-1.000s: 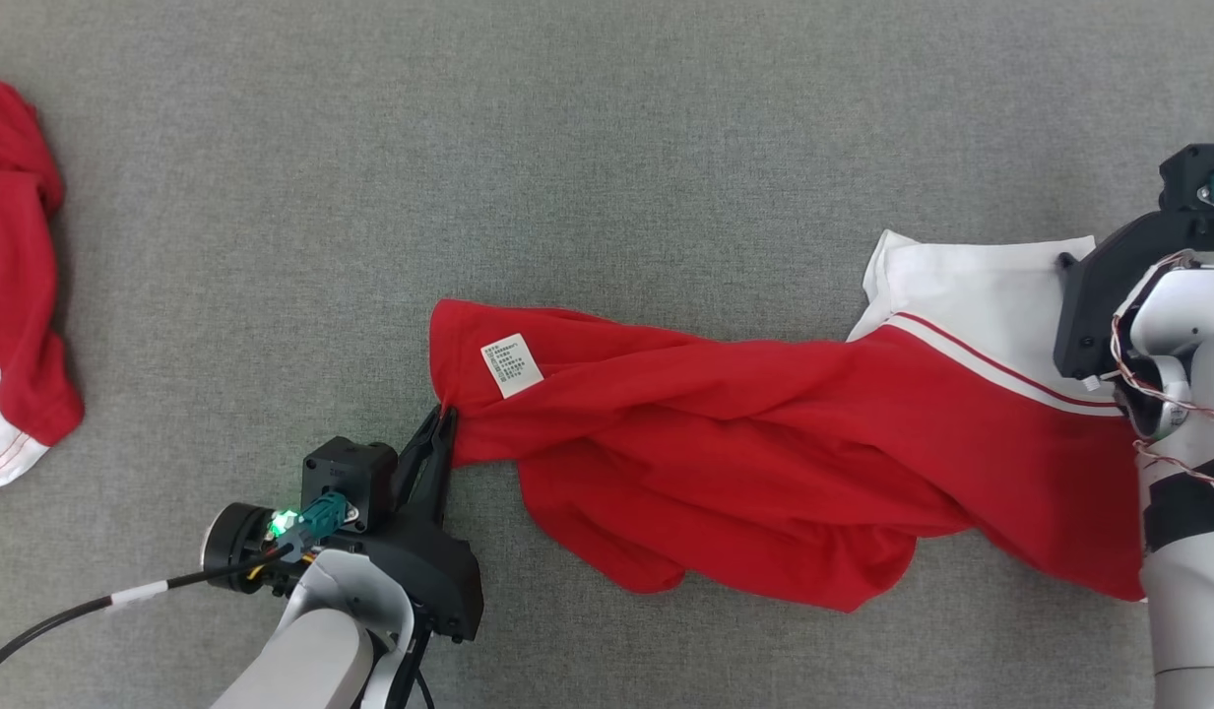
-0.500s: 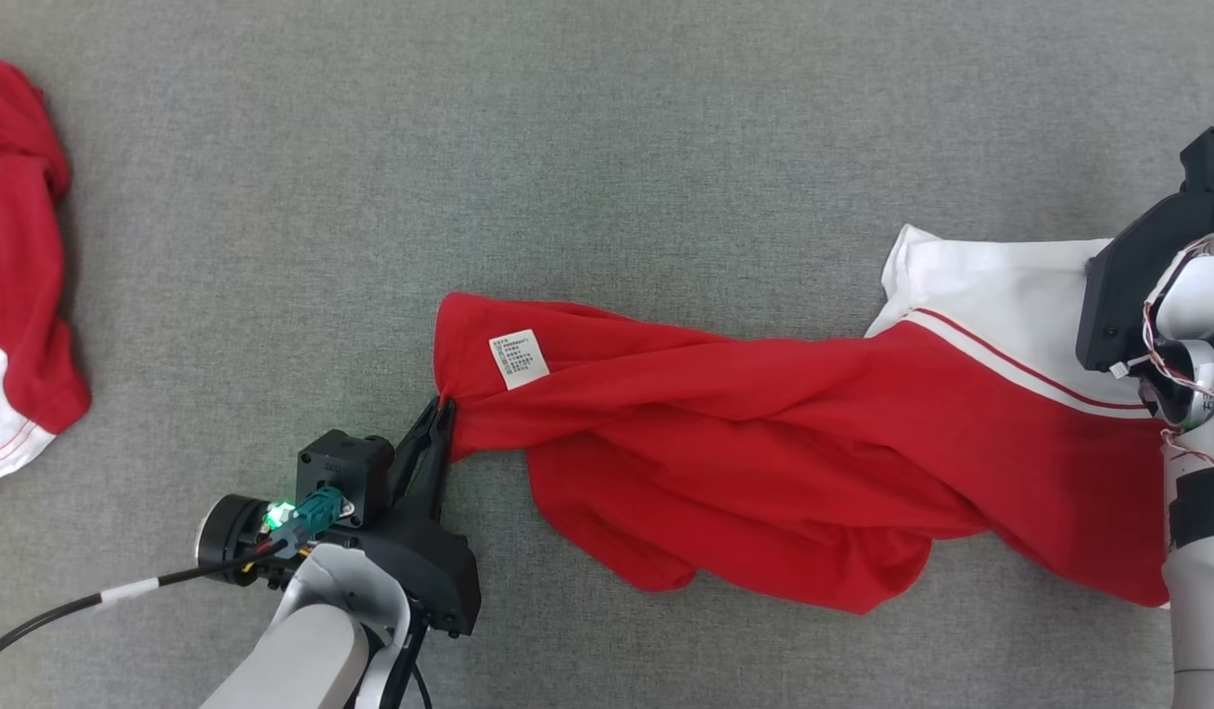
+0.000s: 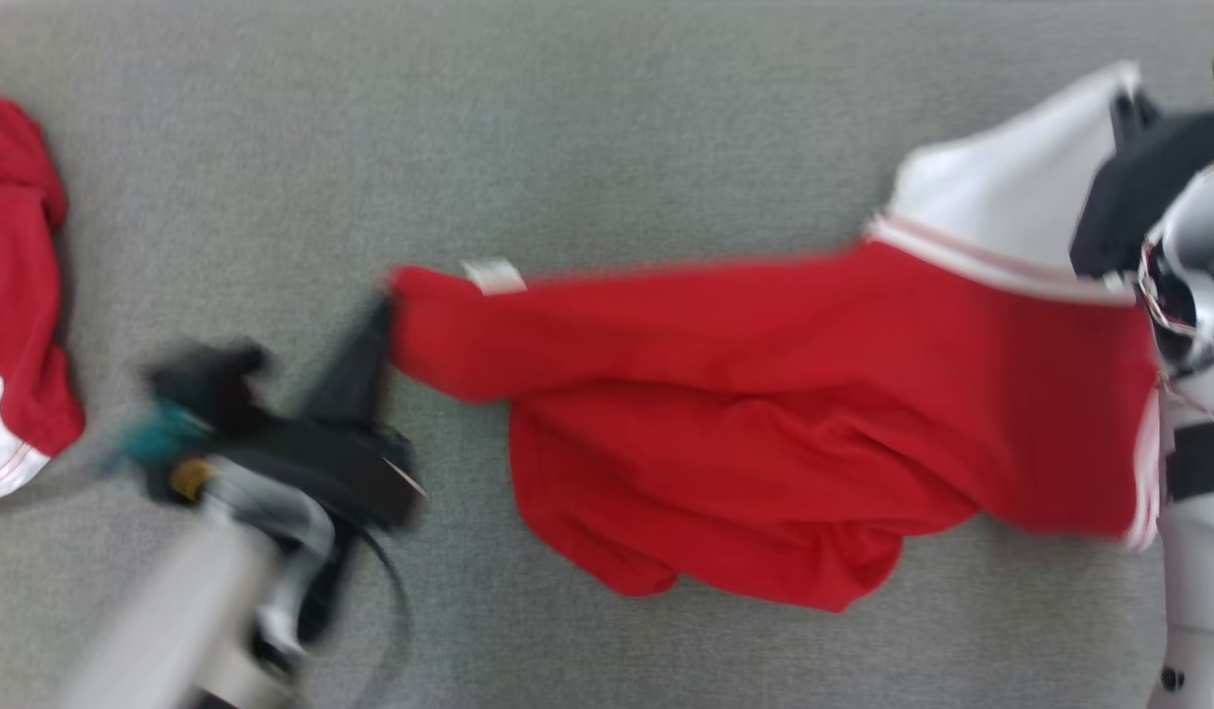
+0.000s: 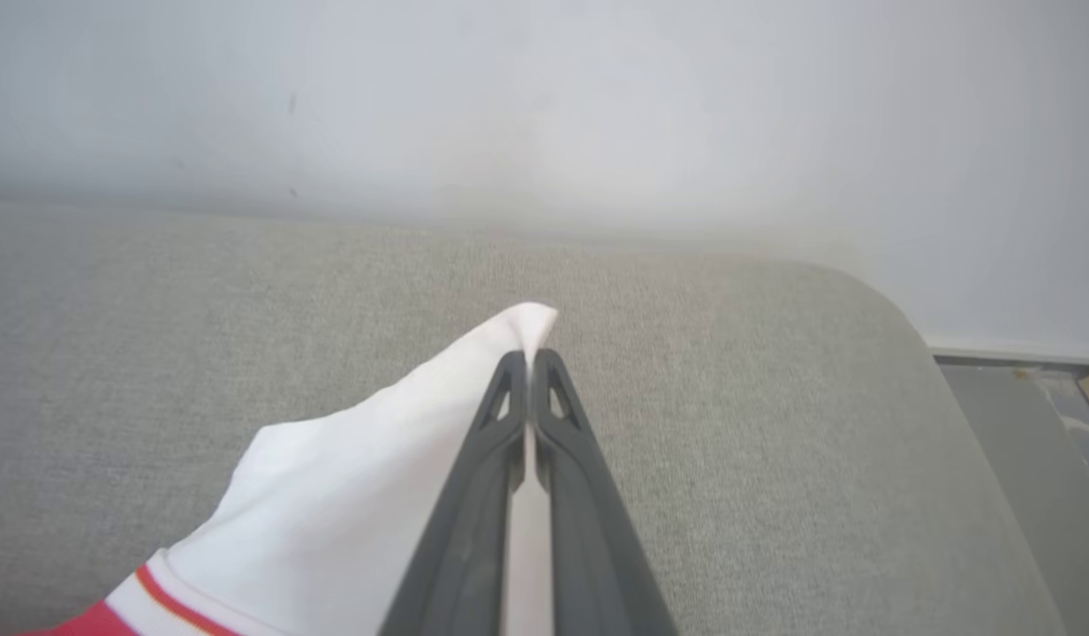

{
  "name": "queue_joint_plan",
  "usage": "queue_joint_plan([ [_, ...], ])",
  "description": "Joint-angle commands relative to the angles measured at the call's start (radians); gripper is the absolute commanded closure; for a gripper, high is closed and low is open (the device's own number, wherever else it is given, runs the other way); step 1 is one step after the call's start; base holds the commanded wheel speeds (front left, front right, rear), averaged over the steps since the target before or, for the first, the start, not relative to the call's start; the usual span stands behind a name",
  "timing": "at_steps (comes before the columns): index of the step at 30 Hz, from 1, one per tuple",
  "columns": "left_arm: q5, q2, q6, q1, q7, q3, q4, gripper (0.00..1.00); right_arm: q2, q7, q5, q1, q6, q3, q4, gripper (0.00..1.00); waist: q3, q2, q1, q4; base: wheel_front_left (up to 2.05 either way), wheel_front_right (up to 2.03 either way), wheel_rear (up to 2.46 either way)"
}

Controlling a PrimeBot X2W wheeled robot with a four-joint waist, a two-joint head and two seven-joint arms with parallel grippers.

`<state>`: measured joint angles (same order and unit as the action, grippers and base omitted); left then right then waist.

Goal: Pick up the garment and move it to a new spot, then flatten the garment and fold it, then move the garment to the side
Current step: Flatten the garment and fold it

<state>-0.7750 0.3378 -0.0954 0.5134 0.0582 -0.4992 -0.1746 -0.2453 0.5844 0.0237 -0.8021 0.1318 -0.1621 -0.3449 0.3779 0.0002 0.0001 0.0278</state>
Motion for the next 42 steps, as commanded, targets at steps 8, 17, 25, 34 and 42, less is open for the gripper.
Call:
queue_joint_plan([
  [8,-0.072,0.137,0.011,0.194,-0.121,0.125,0.064,1.0,-0.05,-0.182,-0.087,-0.147,-0.002,0.148,0.02,1.0,-0.142,-0.0002,-0.0001,-0.108,0.0,0.0,0.0],
  [17,-0.138,0.126,-0.011,0.333,-0.153,0.204,0.091,1.0,-0.127,-0.325,-0.122,-0.268,-0.002,0.247,0.063,1.0,-0.241,-0.0002,-0.0001,-0.185,0.0,0.0,0.0],
  [25,-0.185,0.118,-0.048,0.363,-0.219,0.21,0.121,1.0,-0.119,-0.292,-0.165,-0.244,-0.002,0.257,0.091,1.0,-0.2,-0.0002,-0.0001,-0.208,0.0,0.0,0.0],
  [34,-0.089,0.09,-0.121,0.513,-0.158,0.204,-0.004,1.0,0.08,-0.315,-0.282,-0.317,-0.002,0.1,-0.001,1.0,0.044,-0.0002,-0.0001,-0.221,0.0,0.0,0.0],
  [42,0.099,0.064,-0.054,0.853,0.121,0.173,-0.141,1.0,0.157,-0.762,0.05,-0.565,-0.002,-0.102,-0.072,1.0,0.111,-0.0002,-0.0001,-0.206,0.0,0.0,0.0],
])
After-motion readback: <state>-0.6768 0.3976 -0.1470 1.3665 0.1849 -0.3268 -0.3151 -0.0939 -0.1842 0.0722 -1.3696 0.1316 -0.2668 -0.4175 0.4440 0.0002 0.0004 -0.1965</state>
